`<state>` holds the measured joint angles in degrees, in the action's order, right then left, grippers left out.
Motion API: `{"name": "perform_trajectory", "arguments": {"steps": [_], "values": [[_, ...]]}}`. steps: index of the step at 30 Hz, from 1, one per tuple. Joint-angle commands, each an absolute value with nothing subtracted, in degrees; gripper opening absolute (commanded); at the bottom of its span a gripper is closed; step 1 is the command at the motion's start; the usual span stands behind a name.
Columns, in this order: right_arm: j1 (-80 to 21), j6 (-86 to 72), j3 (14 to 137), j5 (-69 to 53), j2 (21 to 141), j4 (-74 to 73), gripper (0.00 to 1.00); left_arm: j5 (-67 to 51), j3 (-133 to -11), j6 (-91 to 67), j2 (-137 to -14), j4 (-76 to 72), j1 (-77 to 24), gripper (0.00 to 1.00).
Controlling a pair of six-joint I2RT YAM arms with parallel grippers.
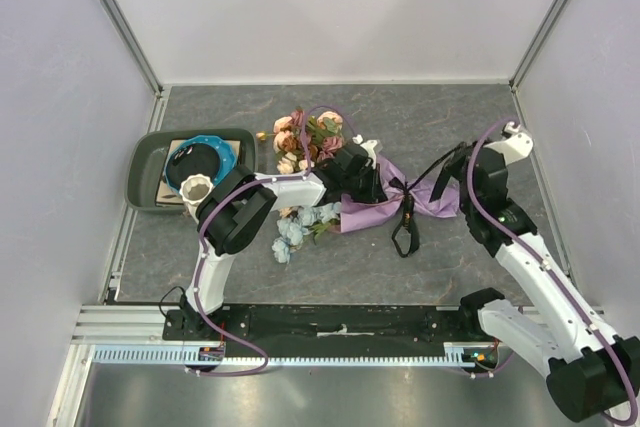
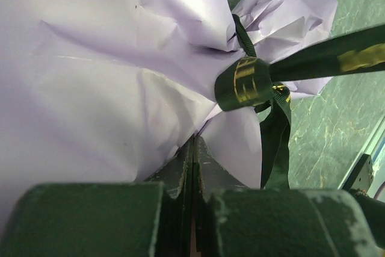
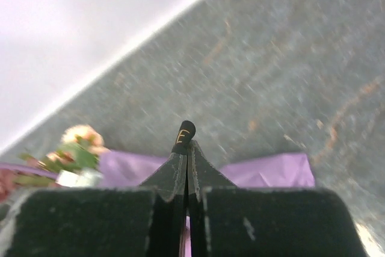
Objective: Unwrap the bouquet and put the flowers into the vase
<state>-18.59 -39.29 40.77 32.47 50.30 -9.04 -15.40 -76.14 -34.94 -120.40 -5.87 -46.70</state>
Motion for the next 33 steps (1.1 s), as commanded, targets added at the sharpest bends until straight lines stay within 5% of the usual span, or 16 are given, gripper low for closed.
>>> {"name": "perform_trajectory", "arguments": {"steps": [1, 16, 23, 25, 26, 29, 31, 33], "values": [[-18.5, -38.6, 52.2, 35.0, 51.2, -5.2, 0.00, -13.1, -74.1, -35.3, -123.4, -2.7, -45.3, 0.02], [-18.5, -25.9, 75.6, 38.8, 64.1, -1.5, 0.00, -13.8, -73.5, -32.4, -122.8, -3.9, -45.7, 0.02], [-16.2, -20.0, 83.9, 38.0, 82.0, -0.5, 0.02, -13.6, -74.2, -30.0, -121.8, -4.0, -46.8, 0.02], [-13.8, -20.6, 86.6, 34.4, 87.2, -3.7, 0.15, -14.0, -74.5, -29.6, -121.7, -4.0, -47.3, 0.02], [-12.9, -21.0, 91.9, 32.4, 93.8, -6.9, 0.44, -14.1, -74.6, -29.4, -121.7, -4.1, -47.4, 0.02], [-10.5, -25.6, 108.5, 26.2, 109.1, -34.6, 0.79, -14.5, -75.1, -28.8, -121.6, -4.1, -47.7, 0.02], [-10.5, -26.0, 106.3, 23.2, 110.5, -40.8, 0.83, -14.5, -74.9, -28.6, -121.2, -4.2, -47.9, 0.02], [-10.7, -27.1, 90.1, 20.8, 102.8, -33.3, 0.89, -14.8, -74.7, -28.3, -121.0, -4.7, -48.0, 0.02]]}}
